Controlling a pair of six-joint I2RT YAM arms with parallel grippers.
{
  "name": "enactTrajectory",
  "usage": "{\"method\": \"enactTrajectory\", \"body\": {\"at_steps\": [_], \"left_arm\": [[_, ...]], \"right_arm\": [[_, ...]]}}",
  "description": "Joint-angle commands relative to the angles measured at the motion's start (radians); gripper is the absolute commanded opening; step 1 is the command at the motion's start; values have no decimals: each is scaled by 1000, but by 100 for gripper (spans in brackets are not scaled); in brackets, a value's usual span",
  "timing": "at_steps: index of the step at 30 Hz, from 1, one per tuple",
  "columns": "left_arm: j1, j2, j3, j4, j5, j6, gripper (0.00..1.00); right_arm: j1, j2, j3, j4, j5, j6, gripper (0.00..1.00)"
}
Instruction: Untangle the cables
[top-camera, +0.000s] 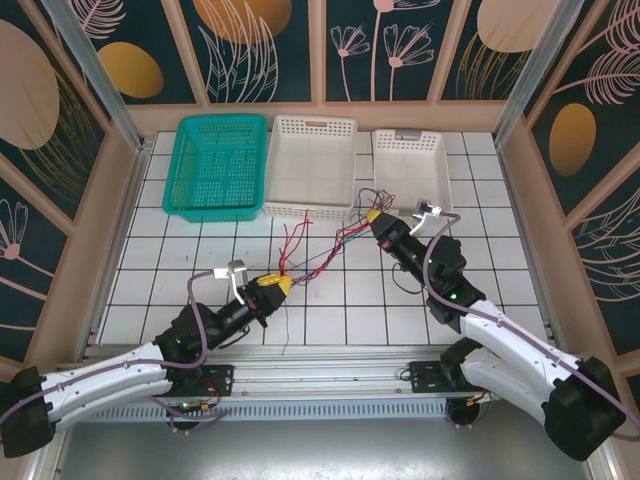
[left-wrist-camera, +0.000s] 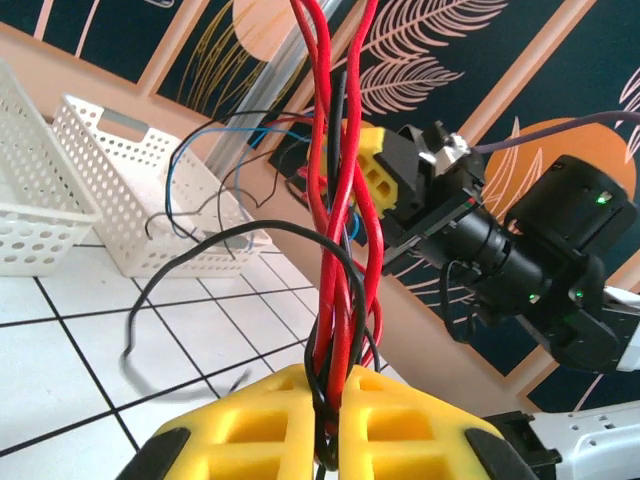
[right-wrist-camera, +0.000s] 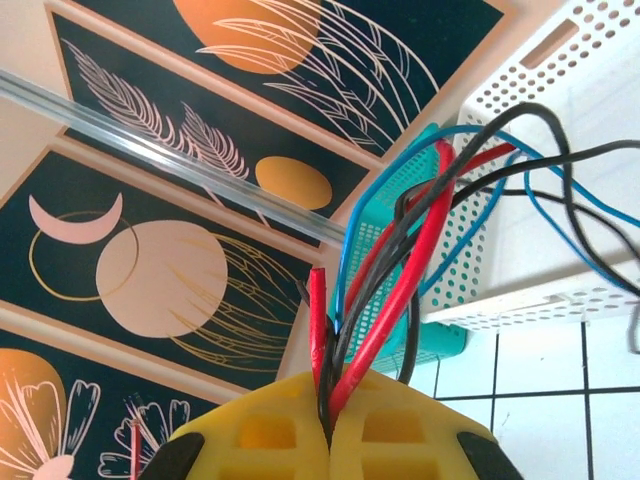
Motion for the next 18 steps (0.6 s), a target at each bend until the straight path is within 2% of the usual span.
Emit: {"method": "enactTrajectory", "body": {"at_steps": [1, 7, 13, 15, 18], "left_arm": [[-1, 11, -15, 28, -52, -1, 14], [-2, 42, -17, 33, -70, -2, 39], [-3, 43, -8, 22, -81, -1, 58], [-2, 57, -1, 23, -72, -3, 63], [-2, 123, 30, 23, -27, 3, 64]], "right_arm": [[-42, -57, -13, -35, 115, -85, 0], [-44, -106, -38, -60, 103, -118, 0], [-52, -148, -76, -17, 43, -159, 0], [-52, -156, -71, -15, 27, -174, 0], [-52, -157, -49, -17, 8, -190, 0]]}}
